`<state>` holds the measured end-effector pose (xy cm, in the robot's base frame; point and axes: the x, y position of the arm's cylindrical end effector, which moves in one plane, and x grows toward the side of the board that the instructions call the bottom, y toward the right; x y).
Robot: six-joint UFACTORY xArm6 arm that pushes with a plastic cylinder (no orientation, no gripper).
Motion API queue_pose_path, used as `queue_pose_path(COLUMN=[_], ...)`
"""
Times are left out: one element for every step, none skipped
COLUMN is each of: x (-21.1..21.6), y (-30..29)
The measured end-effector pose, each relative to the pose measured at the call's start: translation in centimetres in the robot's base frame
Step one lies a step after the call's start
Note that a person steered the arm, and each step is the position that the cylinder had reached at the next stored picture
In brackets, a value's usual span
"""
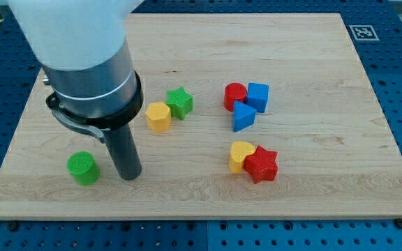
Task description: Point your arm at red star
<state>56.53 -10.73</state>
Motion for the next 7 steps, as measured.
queue_pose_path(x=[0.0,0.3,0.3,0.3,0.2,0.7,0.7], y=[0.3,3.6,4.9,5.5,5.8,7.3,10.0])
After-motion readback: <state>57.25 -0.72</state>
